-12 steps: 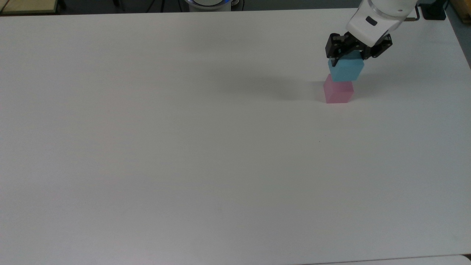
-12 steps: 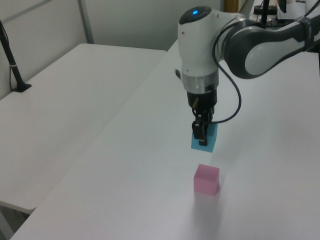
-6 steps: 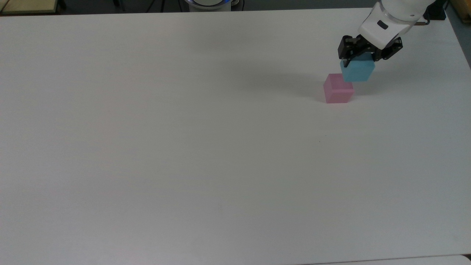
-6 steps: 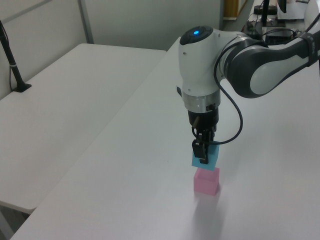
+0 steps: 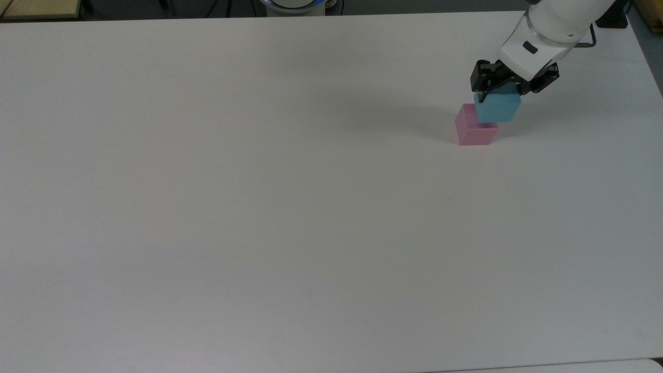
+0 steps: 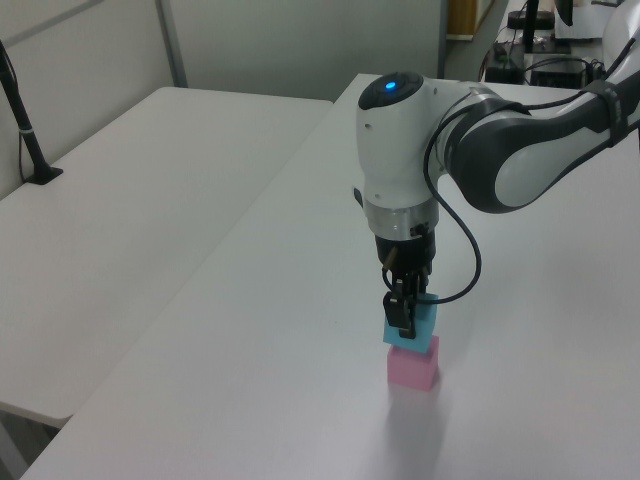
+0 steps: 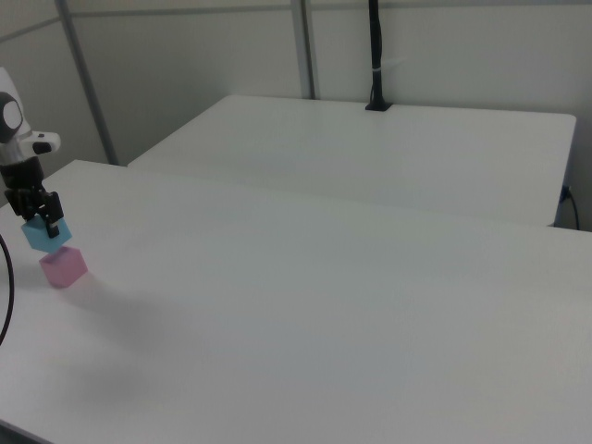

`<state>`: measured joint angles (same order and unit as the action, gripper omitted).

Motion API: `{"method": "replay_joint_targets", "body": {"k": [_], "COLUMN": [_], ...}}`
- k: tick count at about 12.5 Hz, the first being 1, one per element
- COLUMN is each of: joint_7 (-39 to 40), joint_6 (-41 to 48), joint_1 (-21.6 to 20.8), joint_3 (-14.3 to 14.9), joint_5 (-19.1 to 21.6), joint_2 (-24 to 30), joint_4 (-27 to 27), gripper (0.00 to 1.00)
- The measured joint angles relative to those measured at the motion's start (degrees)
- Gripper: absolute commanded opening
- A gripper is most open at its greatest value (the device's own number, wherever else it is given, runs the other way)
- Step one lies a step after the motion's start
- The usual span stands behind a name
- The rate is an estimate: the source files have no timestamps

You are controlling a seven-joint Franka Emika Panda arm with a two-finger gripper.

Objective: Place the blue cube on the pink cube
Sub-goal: 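Lower the light-blue cube onto the pink cube's top face, then open the gripper to release the light-blue cube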

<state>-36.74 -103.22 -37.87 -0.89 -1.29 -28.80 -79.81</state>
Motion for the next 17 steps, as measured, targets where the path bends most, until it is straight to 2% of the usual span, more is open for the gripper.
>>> {"method": "replay_joint_targets", "body": {"k": [1,2,4,5,7,8,14,17], "joint_7": [0.00,0.00,0.00,0.00,0.00,0.01,0.01,0.01], "joint_6": [-0.01,-0.02,-0.03,-0.03,-0.10,-0.17,-0.34,2.39], "joint_1": [0.00,0.00,0.03,0.08,0.24,0.23,0.31,0.30], "joint_3": [0.00,0.00,0.00,0.00,0.05,0.05,0.10,0.10], "joint_5": [0.00,0.00,0.00,0.00,-0.01,-0.01,-0.02,-0.02], "joint_2": [-0.11,-0.21,-0.33,-0.53,-1.16,-1.49,-1.44,2.49], "joint_4": [-0.37,-0.69,-0.86,-0.98,-1.37,-1.40,-0.77,0.72], "gripper": [0.47,0.52,0.55,0.66,0.97,1.00,1.00,1.00]}}
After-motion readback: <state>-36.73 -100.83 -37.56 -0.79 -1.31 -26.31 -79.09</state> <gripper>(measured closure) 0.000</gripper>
